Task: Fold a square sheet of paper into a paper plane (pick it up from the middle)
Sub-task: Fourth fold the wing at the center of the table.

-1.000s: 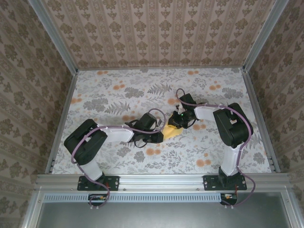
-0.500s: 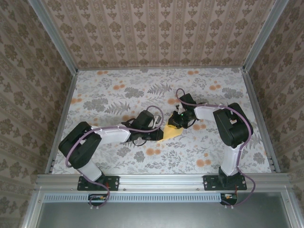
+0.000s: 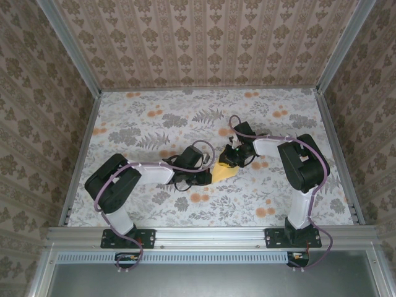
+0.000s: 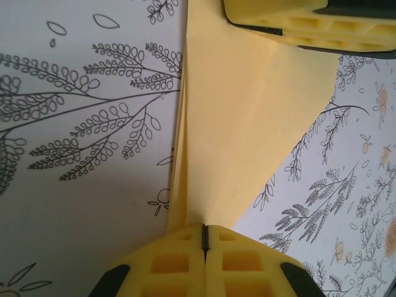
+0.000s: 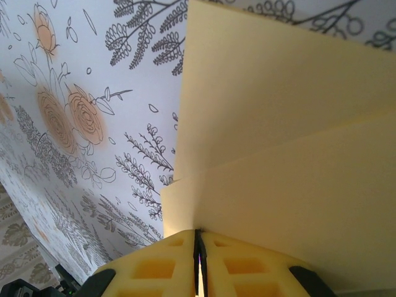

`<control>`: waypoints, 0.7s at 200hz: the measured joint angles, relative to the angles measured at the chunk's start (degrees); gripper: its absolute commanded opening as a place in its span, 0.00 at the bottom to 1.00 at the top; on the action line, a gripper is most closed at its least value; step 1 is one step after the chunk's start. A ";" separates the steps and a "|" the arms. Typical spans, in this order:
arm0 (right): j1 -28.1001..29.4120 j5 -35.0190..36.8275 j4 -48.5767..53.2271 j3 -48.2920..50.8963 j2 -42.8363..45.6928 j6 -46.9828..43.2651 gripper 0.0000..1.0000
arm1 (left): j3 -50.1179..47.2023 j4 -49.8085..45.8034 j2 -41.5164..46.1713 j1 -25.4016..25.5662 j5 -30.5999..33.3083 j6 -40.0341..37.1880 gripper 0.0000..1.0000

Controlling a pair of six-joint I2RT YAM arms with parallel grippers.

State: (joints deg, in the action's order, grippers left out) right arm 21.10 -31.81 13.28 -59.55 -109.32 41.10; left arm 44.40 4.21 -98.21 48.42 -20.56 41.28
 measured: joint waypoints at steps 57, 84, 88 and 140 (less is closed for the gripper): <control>-0.59 1.18 -0.22 2.05 7.15 -5.25 0.17 | -0.57 1.22 0.00 -0.48 -0.63 0.81 0.00; 0.98 0.96 -2.54 3.32 11.34 -6.47 0.15 | -0.76 1.66 -0.09 -0.52 -1.07 1.05 0.00; 1.33 0.94 -3.02 3.58 11.47 -6.47 0.15 | -0.76 1.68 -0.09 -0.52 -1.11 1.09 0.00; 6.34 -0.17 -5.84 6.21 8.24 -5.70 0.09 | -0.79 1.70 -0.09 -0.59 -1.29 1.20 0.00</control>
State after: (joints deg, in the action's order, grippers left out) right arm 27.44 -31.99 7.44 -53.34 -101.08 35.40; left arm 43.62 5.91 -98.30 47.83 -21.85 42.48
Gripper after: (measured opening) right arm 0.094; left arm 0.048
